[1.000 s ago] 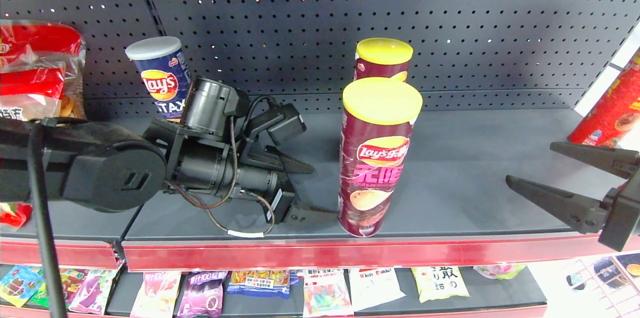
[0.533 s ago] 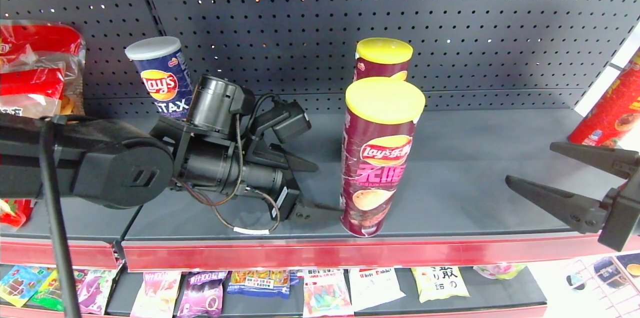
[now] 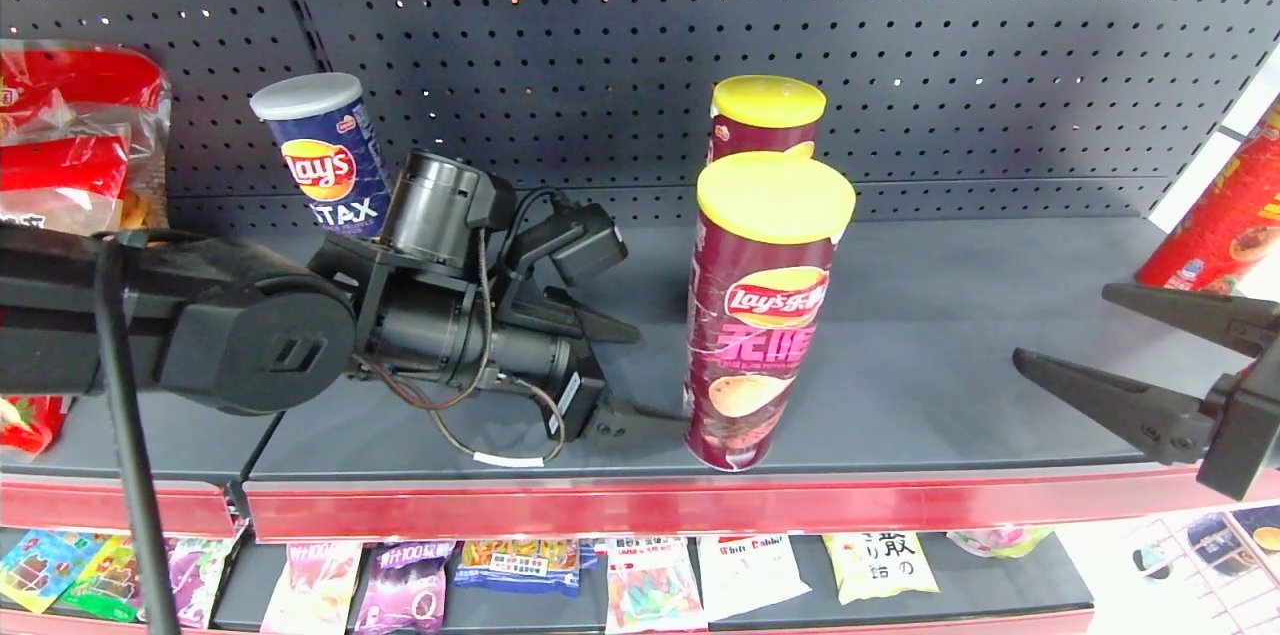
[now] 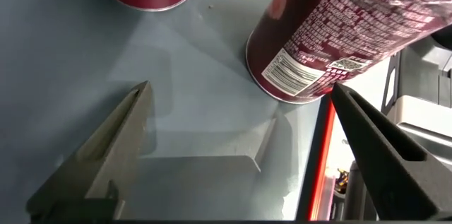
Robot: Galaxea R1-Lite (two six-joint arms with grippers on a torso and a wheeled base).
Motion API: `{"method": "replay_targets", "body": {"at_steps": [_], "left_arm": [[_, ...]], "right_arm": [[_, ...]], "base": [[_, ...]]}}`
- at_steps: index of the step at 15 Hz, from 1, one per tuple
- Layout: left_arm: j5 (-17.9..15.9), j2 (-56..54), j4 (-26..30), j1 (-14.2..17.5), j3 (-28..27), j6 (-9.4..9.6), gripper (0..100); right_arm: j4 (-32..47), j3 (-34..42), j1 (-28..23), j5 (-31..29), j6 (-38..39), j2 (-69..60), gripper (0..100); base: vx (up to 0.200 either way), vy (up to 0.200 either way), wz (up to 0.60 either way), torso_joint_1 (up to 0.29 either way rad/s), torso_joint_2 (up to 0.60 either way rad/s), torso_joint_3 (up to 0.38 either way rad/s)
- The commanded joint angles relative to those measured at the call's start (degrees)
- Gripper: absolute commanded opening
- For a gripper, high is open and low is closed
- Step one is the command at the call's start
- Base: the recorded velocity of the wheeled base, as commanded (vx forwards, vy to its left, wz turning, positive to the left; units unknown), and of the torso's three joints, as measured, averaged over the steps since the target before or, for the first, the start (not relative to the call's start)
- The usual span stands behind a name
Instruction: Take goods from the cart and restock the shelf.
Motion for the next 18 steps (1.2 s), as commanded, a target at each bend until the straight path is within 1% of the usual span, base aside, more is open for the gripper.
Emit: {"method": "replay_targets", "body": {"at_steps": [1, 18], "left_arm": [[0.0, 0.4, 0.0, 0.1, -0.5, 0.02, 100], [0.0, 0.9, 0.0, 0.0, -0.9, 0.02, 100]], "right_arm": [[0.0, 0.0, 0.0, 0.0, -0.1, 0.1, 100], [0.0, 0.2, -0.4, 0.0, 0.0, -0.6, 100]], "base": [[0.0, 0.0, 0.0, 0.0, 0.0, 0.0], [0.0, 0.0, 0.0, 0.0, 0.0, 0.0]]}}
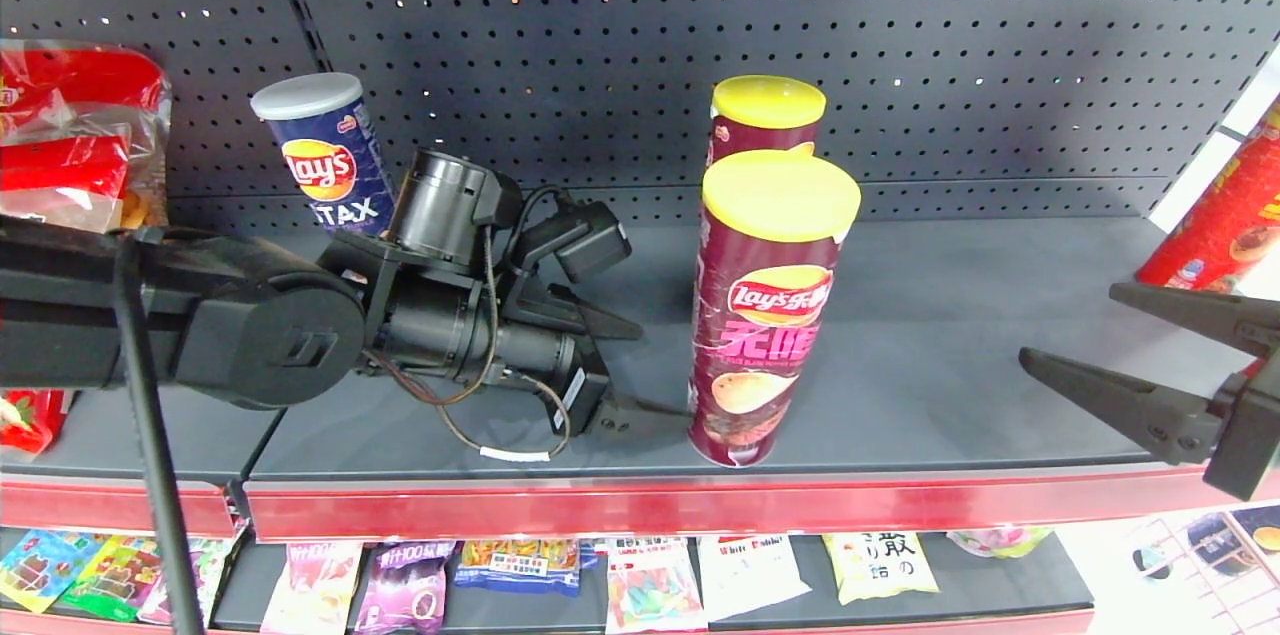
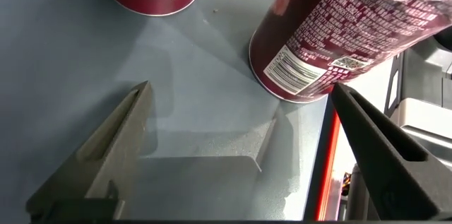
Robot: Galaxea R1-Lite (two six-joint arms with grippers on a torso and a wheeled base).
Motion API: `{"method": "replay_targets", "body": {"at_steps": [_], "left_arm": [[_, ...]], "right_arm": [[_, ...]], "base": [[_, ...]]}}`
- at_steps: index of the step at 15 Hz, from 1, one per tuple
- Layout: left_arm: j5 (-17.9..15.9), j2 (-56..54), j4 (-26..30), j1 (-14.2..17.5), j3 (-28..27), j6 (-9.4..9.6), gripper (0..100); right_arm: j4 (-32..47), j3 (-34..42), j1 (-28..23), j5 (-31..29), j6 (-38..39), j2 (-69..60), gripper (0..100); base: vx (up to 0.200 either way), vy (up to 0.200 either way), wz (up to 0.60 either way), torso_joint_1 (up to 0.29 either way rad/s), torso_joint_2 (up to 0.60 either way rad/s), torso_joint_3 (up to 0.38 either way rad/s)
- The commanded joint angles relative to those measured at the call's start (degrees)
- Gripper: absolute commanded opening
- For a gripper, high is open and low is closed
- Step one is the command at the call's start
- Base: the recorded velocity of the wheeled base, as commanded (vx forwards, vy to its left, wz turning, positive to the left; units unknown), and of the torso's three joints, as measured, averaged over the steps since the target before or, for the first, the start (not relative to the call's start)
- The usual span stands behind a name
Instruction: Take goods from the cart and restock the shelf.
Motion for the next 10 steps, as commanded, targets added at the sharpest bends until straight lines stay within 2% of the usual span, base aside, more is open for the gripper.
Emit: {"method": "replay_targets", "body": {"at_steps": [1, 10], "left_arm": [[-0.1, 0.1, 0.0, 0.0, 0.1, 0.02, 100], [0.0, 0.6, -0.1, -0.1, -0.3, 0.02, 100]], "right_arm": [[0.0, 0.0, 0.0, 0.0, 0.0, 0.0, 100], [0.0, 0.0, -0.2, 0.0, 0.0, -0.4, 100]], "base": [[0.0, 0.0, 0.0, 0.0, 0.0, 0.0], [0.0, 0.0, 0.0, 0.0, 0.0, 0.0]]}}
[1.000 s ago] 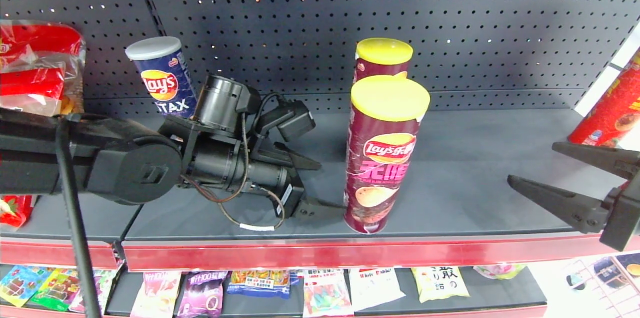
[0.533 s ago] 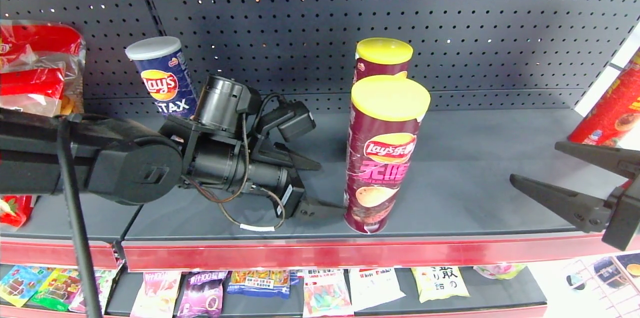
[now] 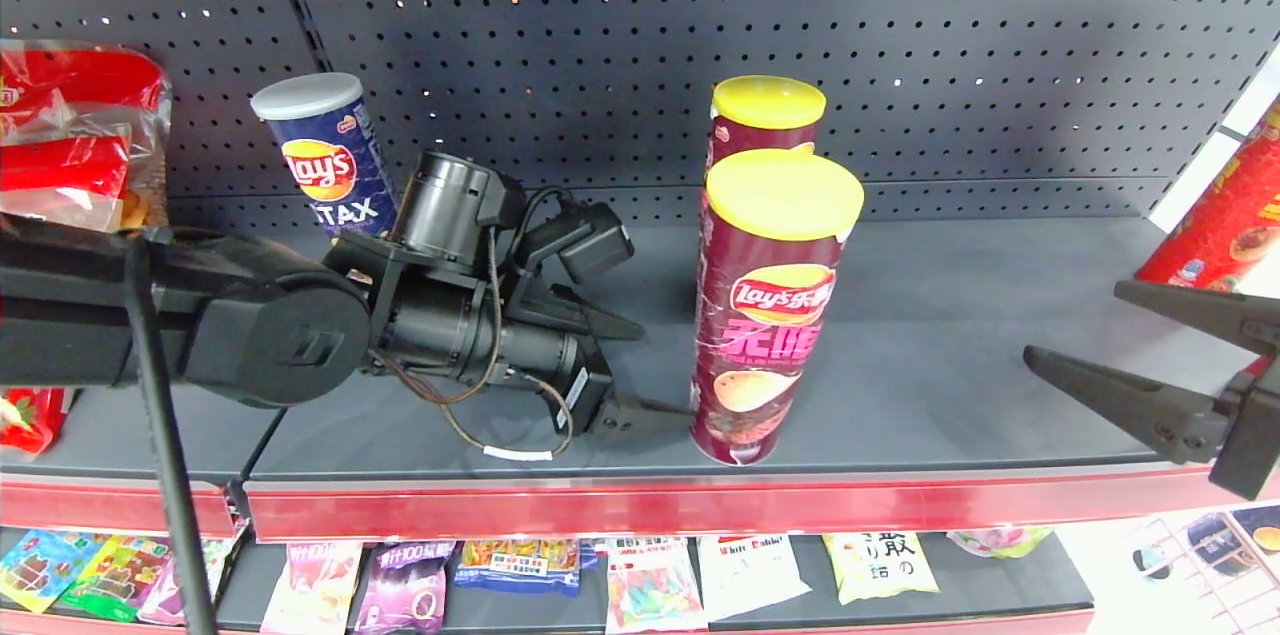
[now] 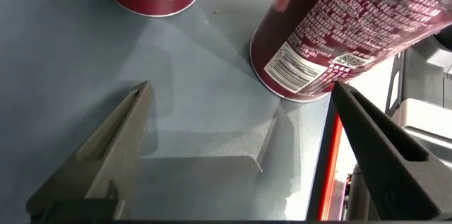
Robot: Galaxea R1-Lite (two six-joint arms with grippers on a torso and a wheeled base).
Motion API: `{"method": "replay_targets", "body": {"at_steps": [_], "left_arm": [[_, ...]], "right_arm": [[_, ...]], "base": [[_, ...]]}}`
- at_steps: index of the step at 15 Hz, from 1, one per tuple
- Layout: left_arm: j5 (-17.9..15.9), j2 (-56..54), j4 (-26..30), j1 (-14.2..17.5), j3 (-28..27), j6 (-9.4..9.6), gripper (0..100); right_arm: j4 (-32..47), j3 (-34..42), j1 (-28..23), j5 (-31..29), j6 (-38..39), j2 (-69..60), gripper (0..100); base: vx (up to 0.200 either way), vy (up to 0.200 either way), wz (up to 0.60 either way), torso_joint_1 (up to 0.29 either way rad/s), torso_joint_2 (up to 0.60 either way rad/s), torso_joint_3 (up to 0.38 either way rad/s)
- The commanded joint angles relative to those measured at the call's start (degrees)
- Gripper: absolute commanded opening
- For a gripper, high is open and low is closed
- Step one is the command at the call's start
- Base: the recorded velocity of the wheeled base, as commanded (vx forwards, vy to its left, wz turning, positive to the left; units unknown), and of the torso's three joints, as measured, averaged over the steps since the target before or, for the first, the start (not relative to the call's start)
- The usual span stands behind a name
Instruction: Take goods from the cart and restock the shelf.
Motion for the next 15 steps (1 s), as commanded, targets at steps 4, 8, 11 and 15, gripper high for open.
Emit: {"method": "replay_targets", "body": {"at_steps": [4, 8, 11, 15], "left_arm": [[0.0, 0.2, 0.0, -0.1, -0.1, 0.02, 100], [0.0, 0.2, 0.0, -0.1, 0.0, 0.02, 100], [0.0, 0.2, 0.0, -0.1, 0.0, 0.02, 100], [0.0, 0.3, 0.0, -0.4, 0.0, 0.02, 100]], "right_arm": [[0.0, 0.1, -0.1, 0.0, 0.0, 0.0, 100], [0.0, 0.0, -0.1, 0.0, 0.0, 0.0, 100], [0.0, 0.1, -0.1, 0.0, 0.0, 0.0, 100], [0.0, 0.1, -0.1, 0.0, 0.0, 0.0, 100]], "base": [[0.0, 0.0, 0.0, 0.0, 0.0, 0.0], [0.0, 0.0, 0.0, 0.0, 0.0, 0.0], [0.0, 0.0, 0.0, 0.0, 0.0, 0.0], [0.0, 0.0, 0.0, 0.0, 0.0, 0.0]]}}
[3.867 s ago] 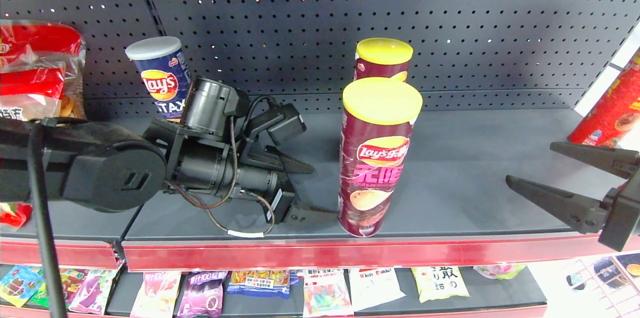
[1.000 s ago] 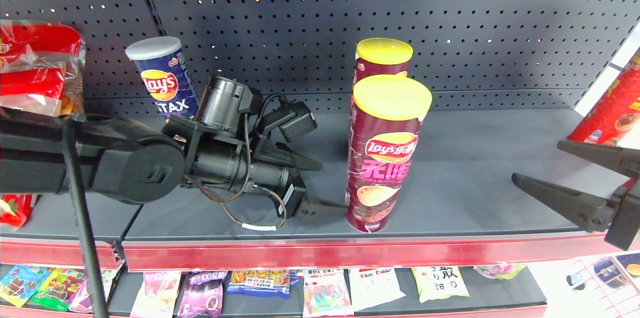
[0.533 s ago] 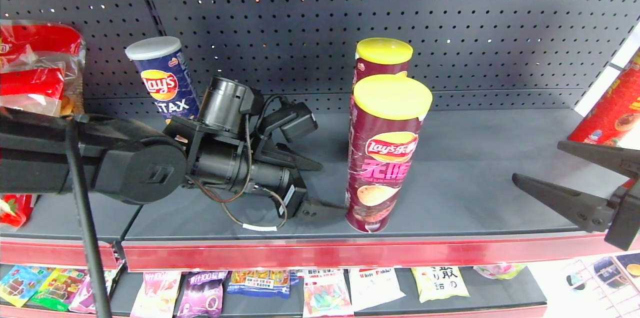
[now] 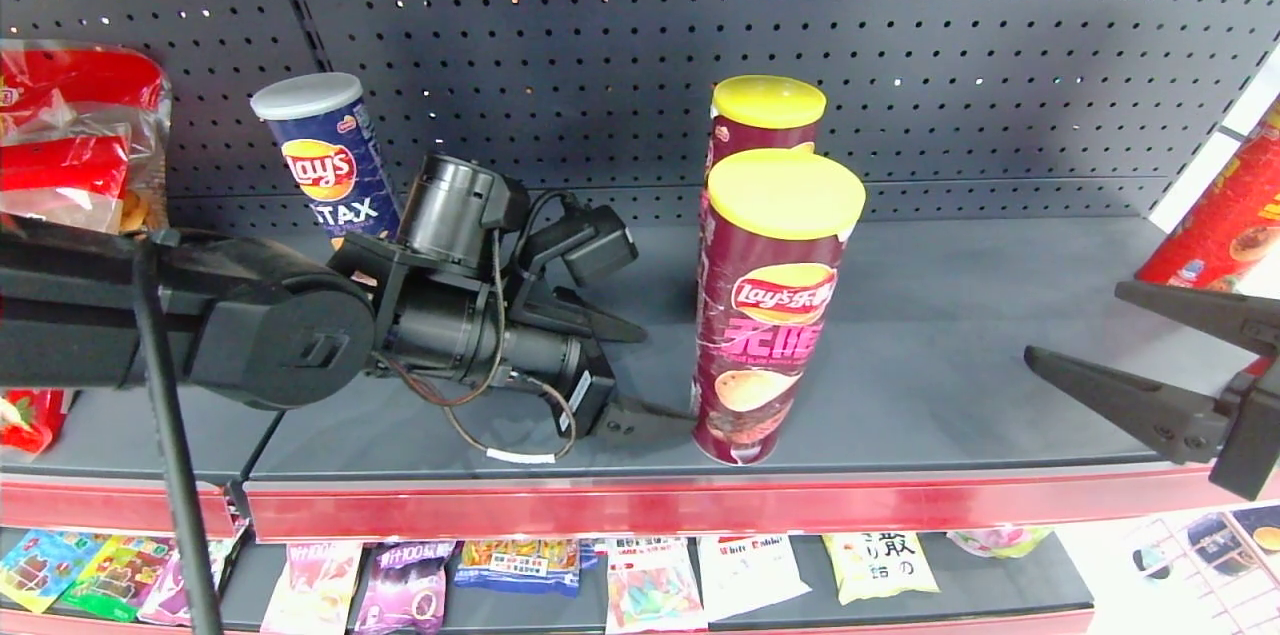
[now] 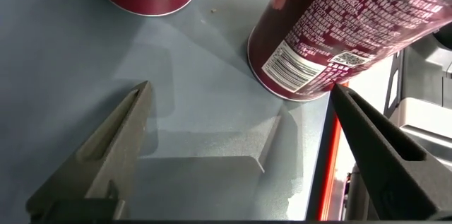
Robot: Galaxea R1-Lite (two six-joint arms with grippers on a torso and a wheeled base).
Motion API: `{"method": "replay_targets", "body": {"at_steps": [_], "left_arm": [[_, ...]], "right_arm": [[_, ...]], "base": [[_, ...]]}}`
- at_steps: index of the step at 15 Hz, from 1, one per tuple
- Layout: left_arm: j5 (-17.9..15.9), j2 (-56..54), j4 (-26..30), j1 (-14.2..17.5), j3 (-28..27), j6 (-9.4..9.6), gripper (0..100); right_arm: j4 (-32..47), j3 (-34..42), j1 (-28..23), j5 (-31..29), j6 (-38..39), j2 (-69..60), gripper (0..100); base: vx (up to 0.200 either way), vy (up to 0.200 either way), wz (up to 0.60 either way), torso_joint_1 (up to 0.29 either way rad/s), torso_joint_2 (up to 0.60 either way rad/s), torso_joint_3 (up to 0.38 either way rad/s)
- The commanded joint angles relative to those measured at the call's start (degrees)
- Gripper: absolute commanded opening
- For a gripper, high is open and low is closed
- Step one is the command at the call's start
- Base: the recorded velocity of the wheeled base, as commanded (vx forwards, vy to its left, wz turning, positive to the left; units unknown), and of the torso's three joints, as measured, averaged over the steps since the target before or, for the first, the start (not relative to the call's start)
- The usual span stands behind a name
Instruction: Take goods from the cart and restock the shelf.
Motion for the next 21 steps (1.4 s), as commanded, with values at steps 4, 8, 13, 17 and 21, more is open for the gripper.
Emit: {"method": "replay_targets", "body": {"at_steps": [4, 8, 13, 17, 21], "left_arm": [[0.0, 0.0, -0.1, 0.0, 0.0, -0.01, 100], [2.0, -6.3, 0.0, 1.0, 5.1, -0.1, 100], [14.3, -39.4, 0.4, 8.5, 25.4, -11.26, 100], [44.6, -64.1, 2.1, 15.8, 42.3, -17.06, 100], [45.3, -75.5, 4.4, 21.8, 51.4, -20.49, 100]], "right_arm": [[0.0, 0.0, 0.0, 0.0, 0.0, 0.0, 100], [0.1, 0.2, 0.0, 0.0, 0.0, -0.8, 100], [1.2, 10.1, -0.1, -0.1, -0.1, -13.2, 100], [18.3, 9.0, -7.3, -9.7, 0.3, -29.6, 100], [23.9, 5.6, -13.6, -11.2, 6.0, -30.1, 100]], "base": [[0.0, 0.0, 0.0, 0.0, 0.0, 0.0], [0.0, 0.0, 0.0, 0.0, 0.0, 0.0], [0.0, 0.0, 0.0, 0.0, 0.0, 0.0], [0.0, 0.0, 0.0, 0.0, 0.0, 0.0], [0.0, 0.0, 0.0, 0.0, 0.0, 0.0]]}}
